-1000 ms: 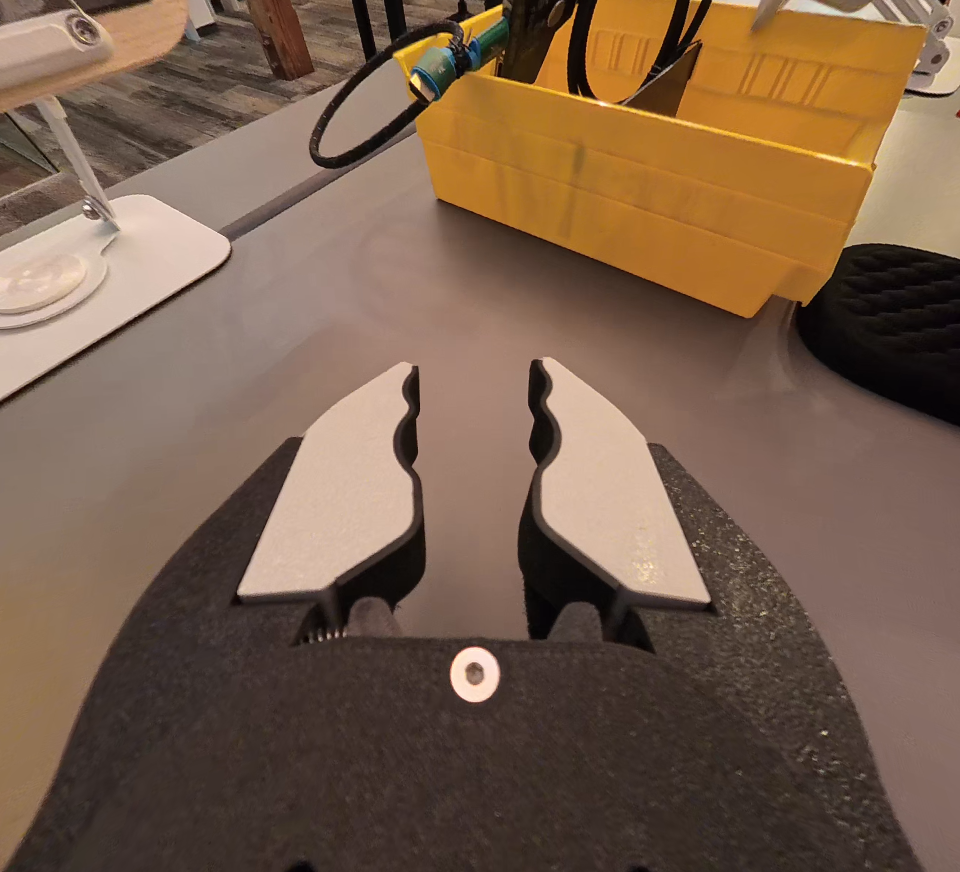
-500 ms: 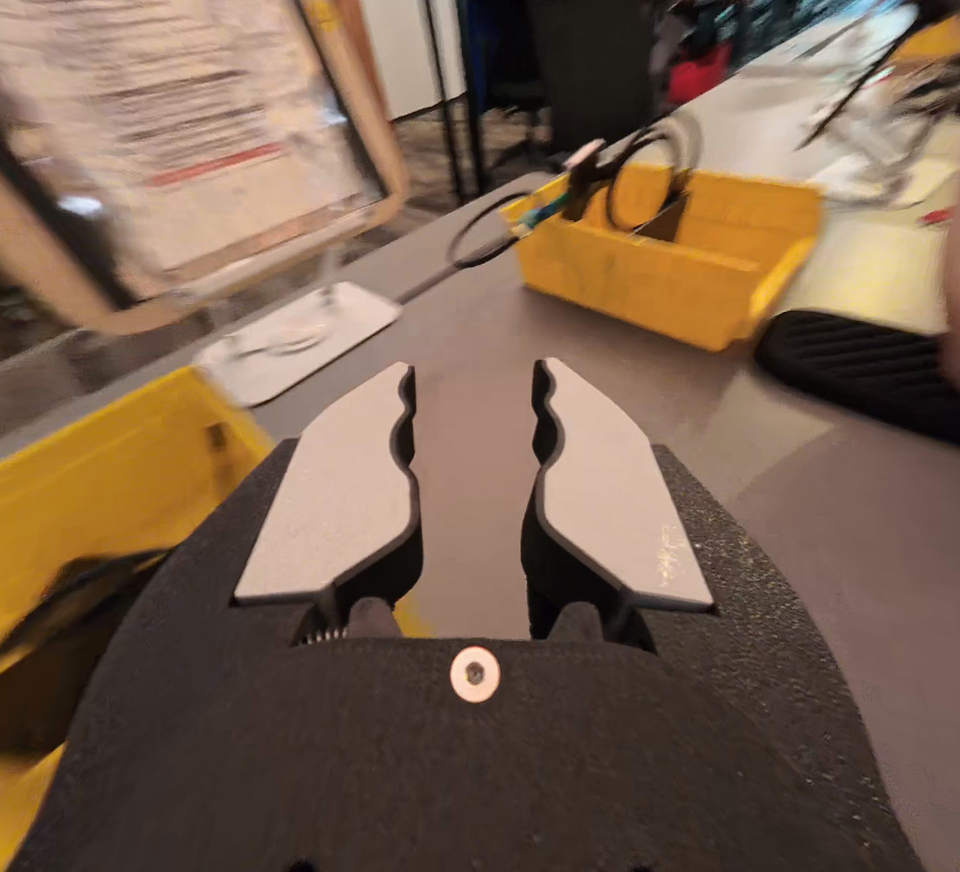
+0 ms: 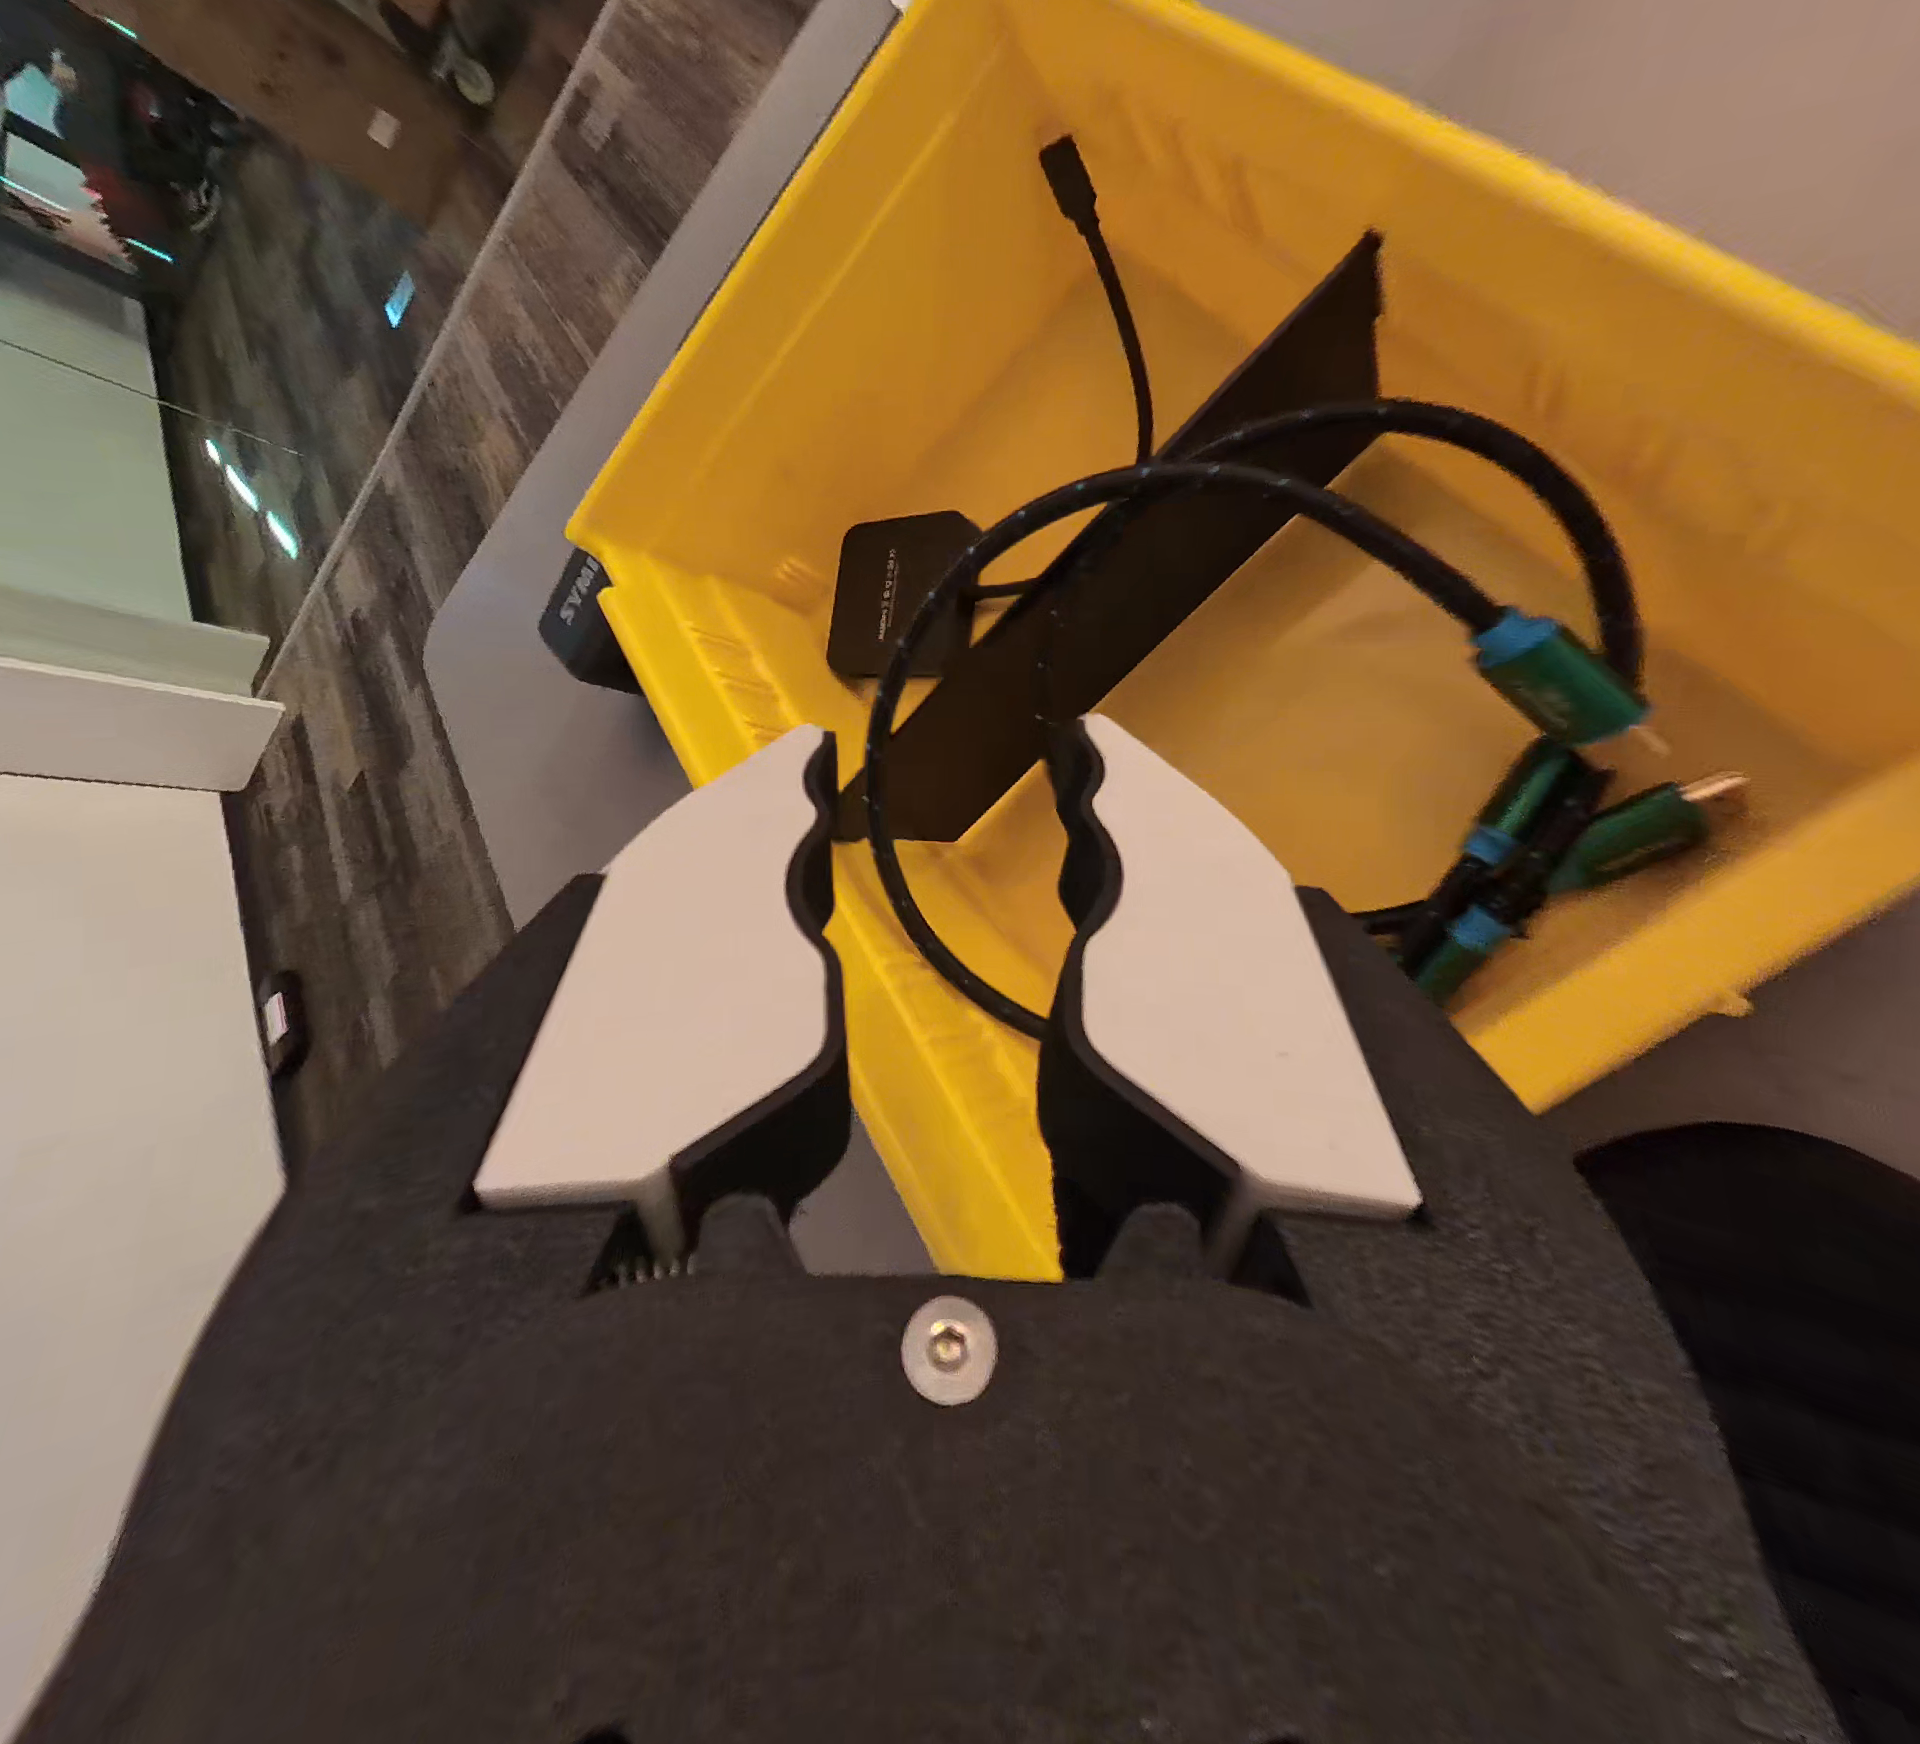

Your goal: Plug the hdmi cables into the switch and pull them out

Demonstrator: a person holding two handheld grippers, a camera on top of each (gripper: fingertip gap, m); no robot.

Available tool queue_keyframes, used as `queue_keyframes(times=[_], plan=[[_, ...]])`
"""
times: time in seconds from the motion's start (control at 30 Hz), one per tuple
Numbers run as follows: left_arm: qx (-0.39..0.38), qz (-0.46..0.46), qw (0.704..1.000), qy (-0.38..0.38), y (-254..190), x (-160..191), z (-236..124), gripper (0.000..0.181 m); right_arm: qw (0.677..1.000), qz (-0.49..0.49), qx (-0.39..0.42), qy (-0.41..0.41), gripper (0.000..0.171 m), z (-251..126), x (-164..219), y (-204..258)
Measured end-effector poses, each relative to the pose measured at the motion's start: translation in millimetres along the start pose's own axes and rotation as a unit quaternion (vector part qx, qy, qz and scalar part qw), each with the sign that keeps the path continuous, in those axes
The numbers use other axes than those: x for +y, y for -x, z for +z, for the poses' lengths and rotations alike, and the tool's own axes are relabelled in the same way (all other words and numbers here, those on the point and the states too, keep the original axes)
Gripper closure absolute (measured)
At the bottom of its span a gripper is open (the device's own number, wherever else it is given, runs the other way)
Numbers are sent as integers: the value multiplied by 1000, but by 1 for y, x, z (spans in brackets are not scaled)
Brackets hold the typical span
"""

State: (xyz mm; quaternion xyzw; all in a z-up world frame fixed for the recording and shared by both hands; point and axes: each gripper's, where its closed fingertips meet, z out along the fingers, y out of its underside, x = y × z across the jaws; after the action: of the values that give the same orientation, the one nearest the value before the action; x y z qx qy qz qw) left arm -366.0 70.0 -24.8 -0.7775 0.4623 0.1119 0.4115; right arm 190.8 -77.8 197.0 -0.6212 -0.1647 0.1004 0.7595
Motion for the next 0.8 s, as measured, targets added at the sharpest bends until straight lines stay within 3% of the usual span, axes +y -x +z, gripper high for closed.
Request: queue_keyframes(times=[0.13,0.23,0.27,0.33,0.53,0.8], plan=[[8,53,997,53,8,11,39,144,1000,6,11,1,147,-1,3,-8],[8,82,993,85,11,18,60,158,1000,12,12,6,147,-2,7,-13],[8,87,993,75,11,14,62,172,1000,12,13,5,147,-3,7,-14],[0,95,994,53,13,5,59,174,1000,10,13,2,149,-4,7,-15],[-24,143,987,68,28,-4,20,175,1000,18,10,-8,149,-5,6,-20],[-154,238,956,79,87,-53,-86,175,1000,4,16,0,150,-6,7,-19]])
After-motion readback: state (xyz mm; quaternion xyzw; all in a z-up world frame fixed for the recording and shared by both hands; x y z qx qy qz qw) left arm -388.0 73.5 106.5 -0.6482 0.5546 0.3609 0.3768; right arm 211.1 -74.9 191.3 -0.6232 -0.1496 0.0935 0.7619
